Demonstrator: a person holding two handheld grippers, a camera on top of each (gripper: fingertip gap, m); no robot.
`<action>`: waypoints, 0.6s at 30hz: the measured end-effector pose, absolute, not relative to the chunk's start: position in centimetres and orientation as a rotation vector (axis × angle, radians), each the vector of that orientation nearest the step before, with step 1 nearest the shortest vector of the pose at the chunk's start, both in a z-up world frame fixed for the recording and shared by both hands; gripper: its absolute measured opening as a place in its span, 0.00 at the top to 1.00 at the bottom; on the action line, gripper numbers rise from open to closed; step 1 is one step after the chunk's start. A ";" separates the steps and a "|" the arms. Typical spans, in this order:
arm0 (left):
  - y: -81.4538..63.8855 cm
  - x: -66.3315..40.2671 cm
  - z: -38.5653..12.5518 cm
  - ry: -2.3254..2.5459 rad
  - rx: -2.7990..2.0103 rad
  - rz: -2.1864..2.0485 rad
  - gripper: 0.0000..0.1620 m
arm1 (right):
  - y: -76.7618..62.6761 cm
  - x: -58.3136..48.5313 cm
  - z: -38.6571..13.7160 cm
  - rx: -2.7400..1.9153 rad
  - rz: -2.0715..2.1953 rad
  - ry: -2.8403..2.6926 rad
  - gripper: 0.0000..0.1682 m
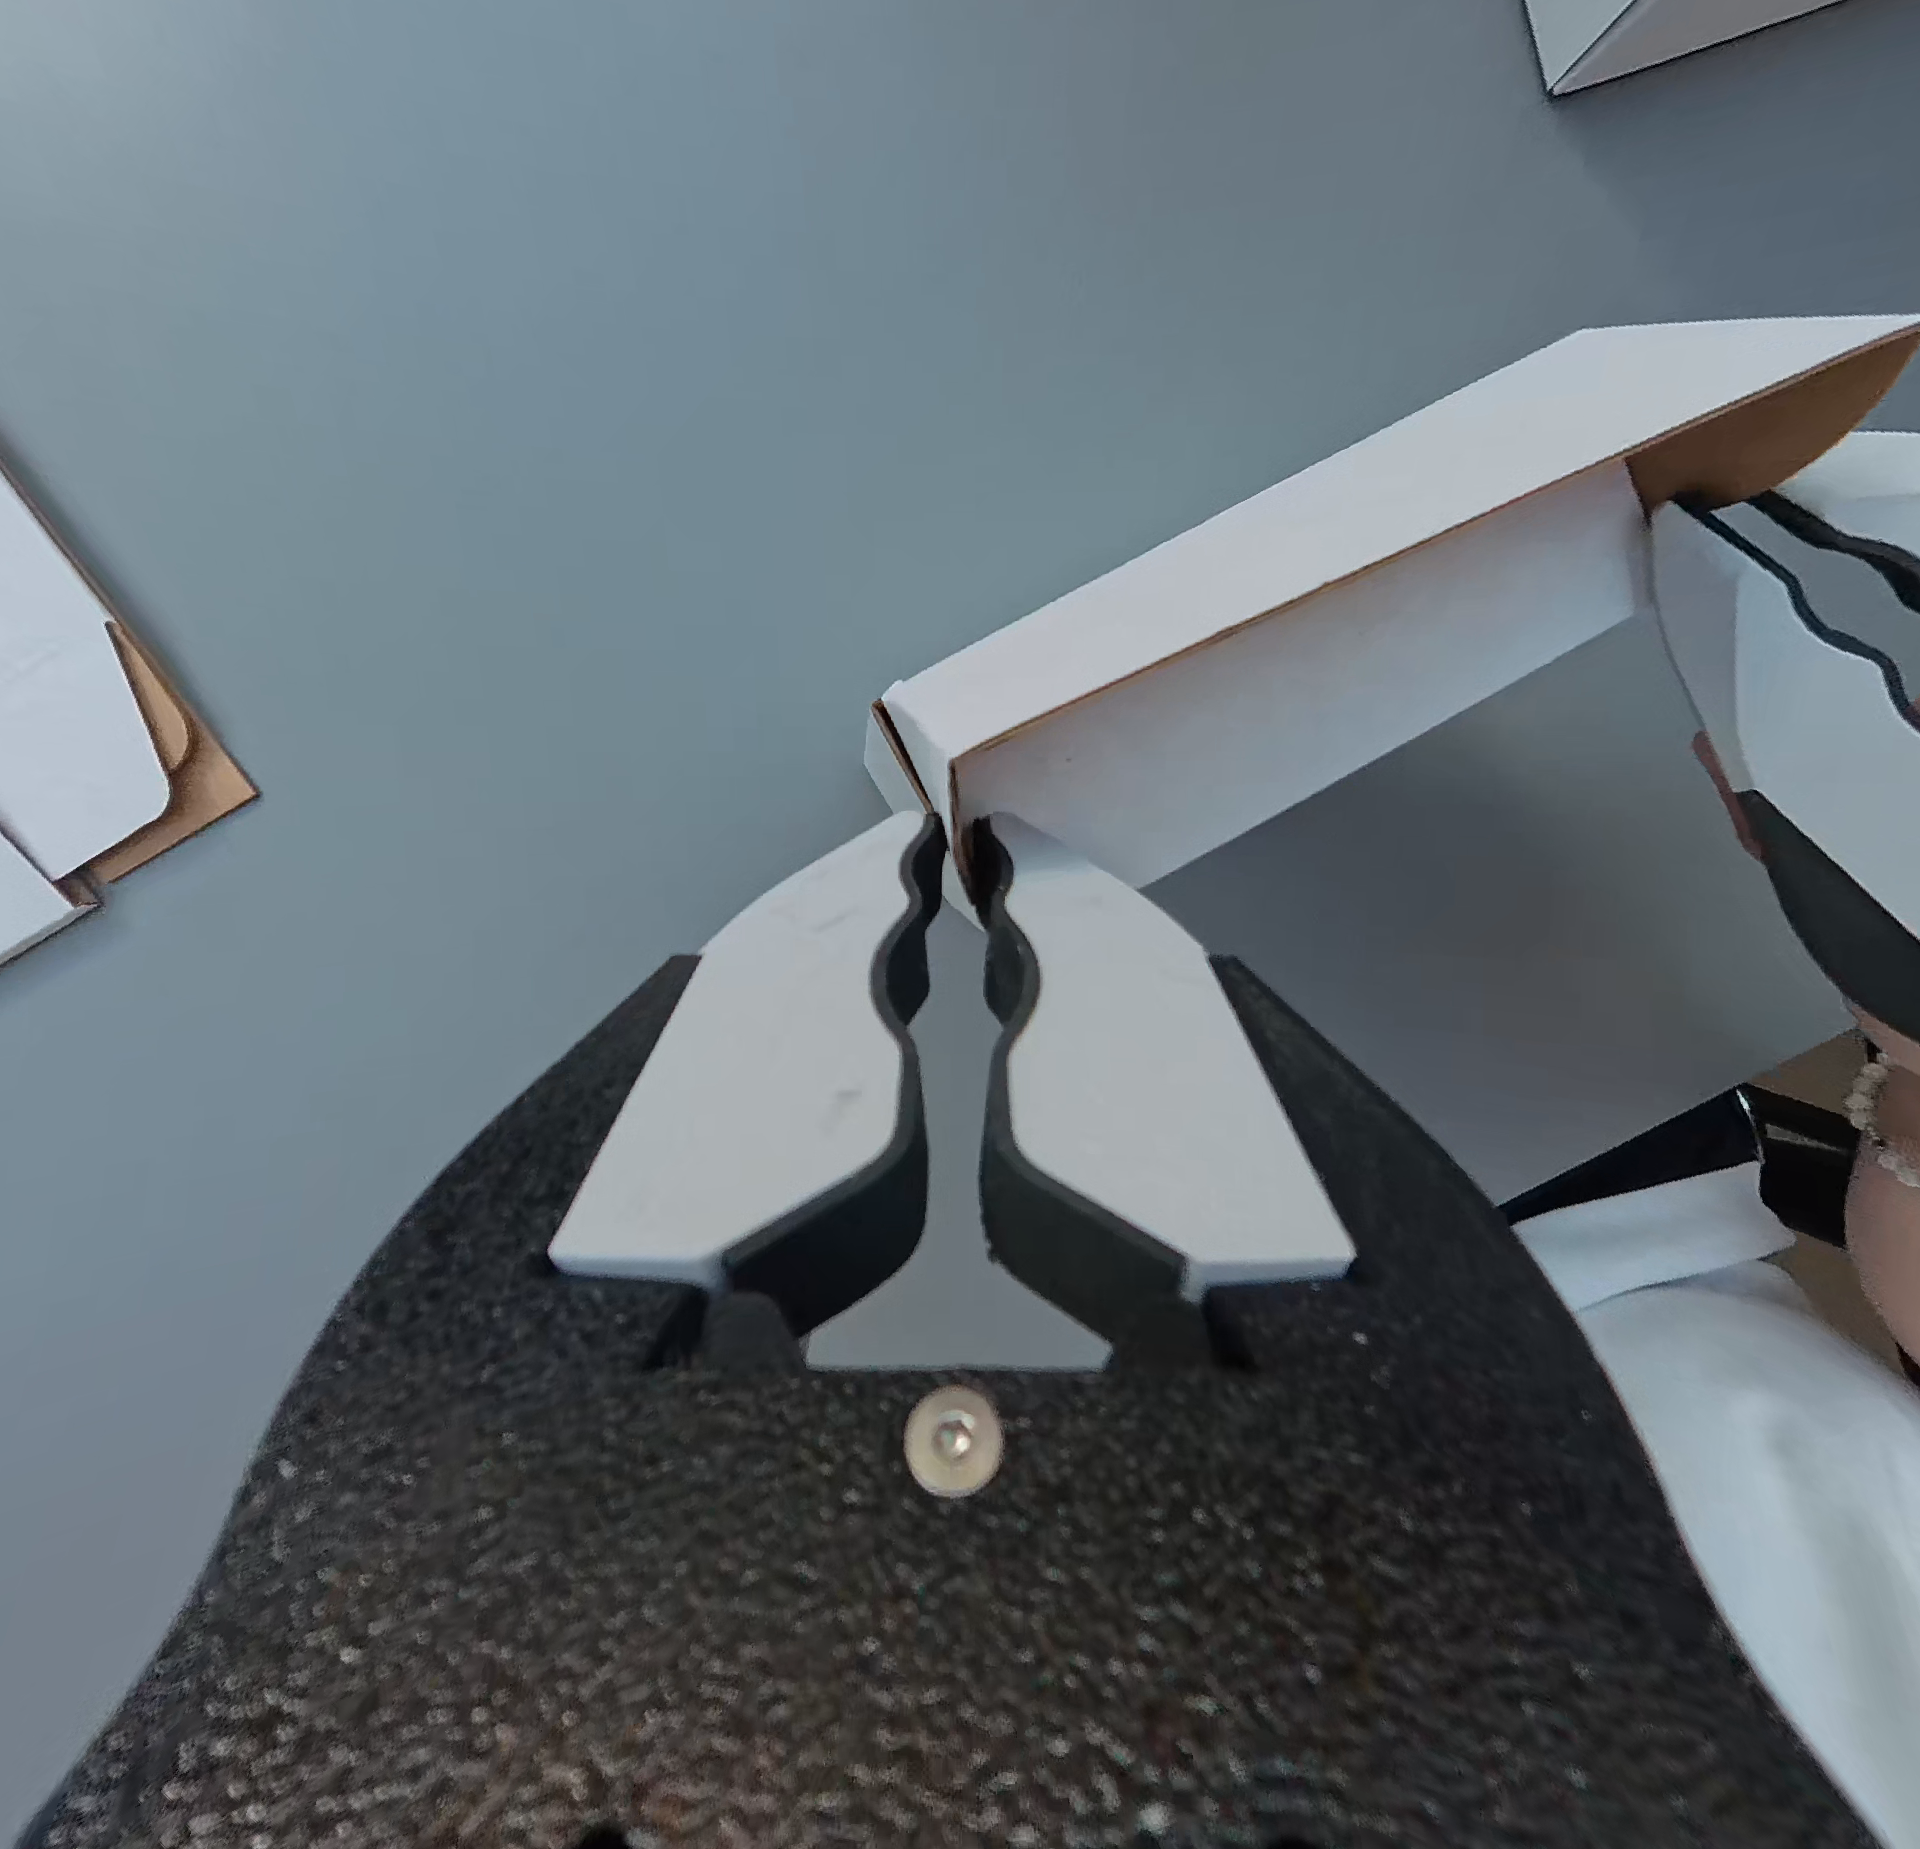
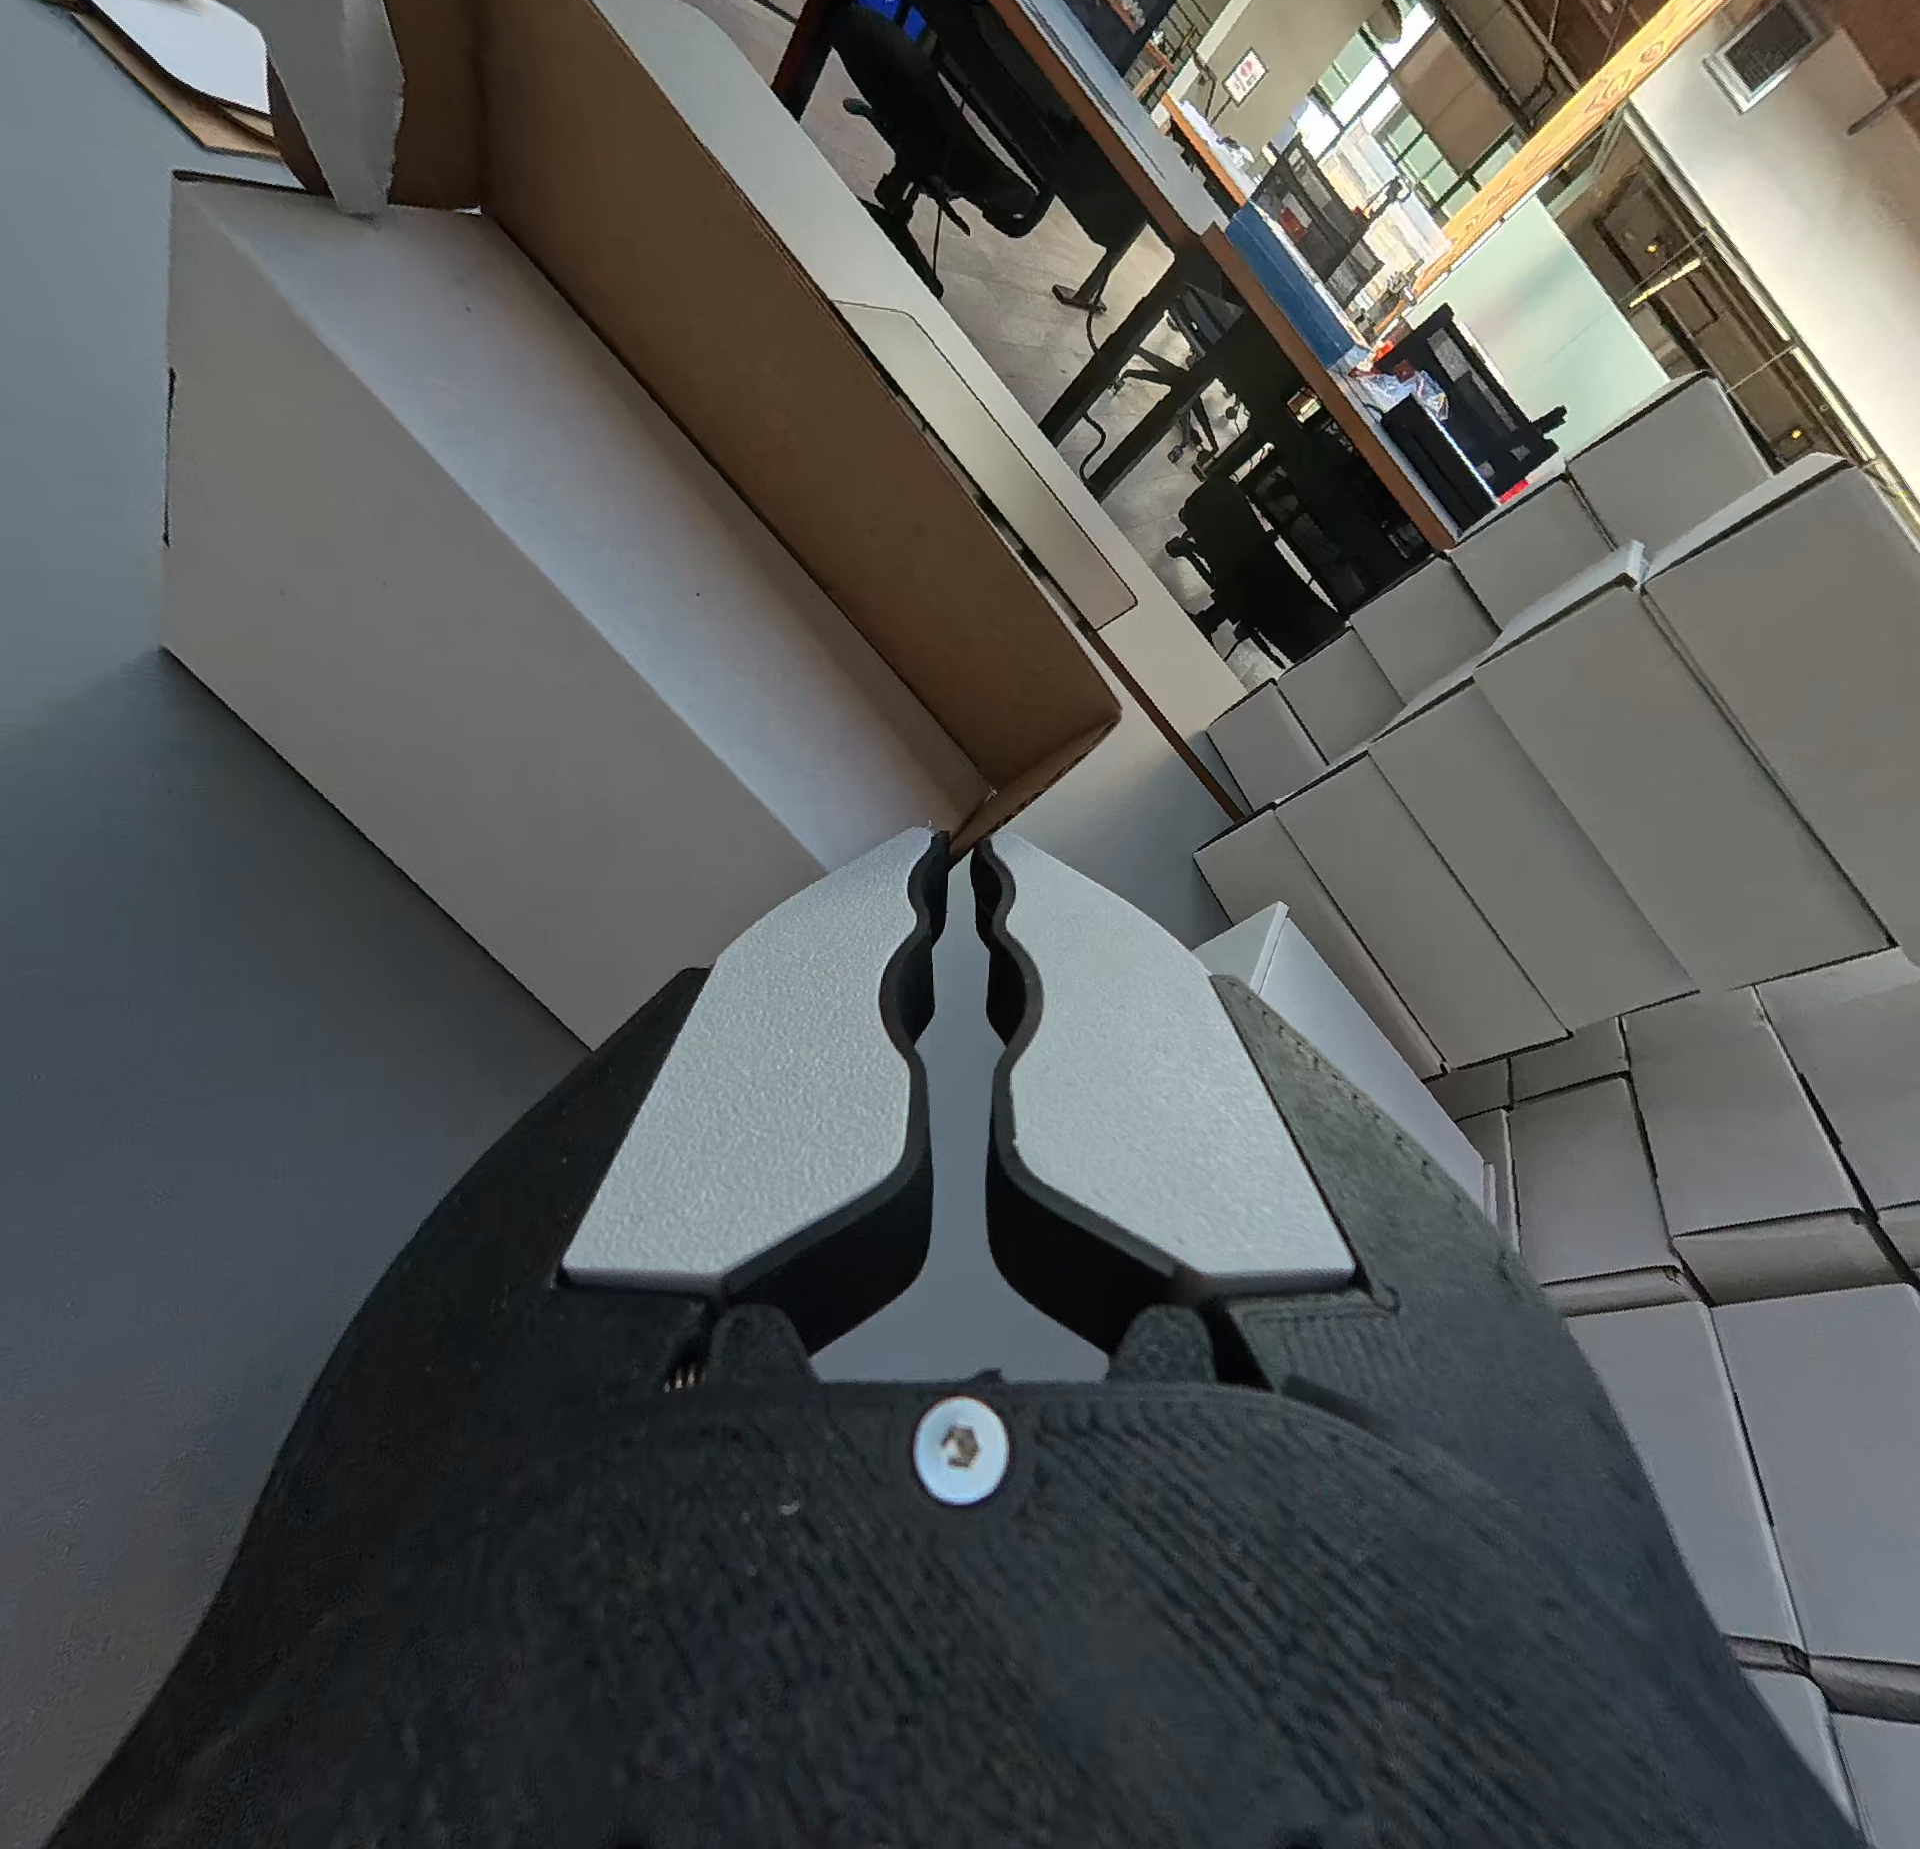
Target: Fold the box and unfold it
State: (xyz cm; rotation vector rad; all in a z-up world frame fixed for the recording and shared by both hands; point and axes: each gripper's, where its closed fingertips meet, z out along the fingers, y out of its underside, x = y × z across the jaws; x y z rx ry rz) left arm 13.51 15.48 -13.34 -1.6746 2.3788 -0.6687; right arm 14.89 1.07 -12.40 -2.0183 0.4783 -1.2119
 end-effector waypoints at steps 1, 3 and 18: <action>15.5 13.6 -13.3 2.374 -1.696 -0.657 0.98 | 1.1 14.8 -12.4 -2.021 -1.232 0.480 0.97; 15.7 13.6 -13.4 2.370 -1.731 -0.624 0.98 | 1.2 14.6 -12.4 -2.031 -1.270 0.476 0.97; 16.9 14.6 -13.3 2.343 -1.998 -0.525 1.00 | 2.9 13.0 -12.2 -2.121 -1.513 0.447 0.97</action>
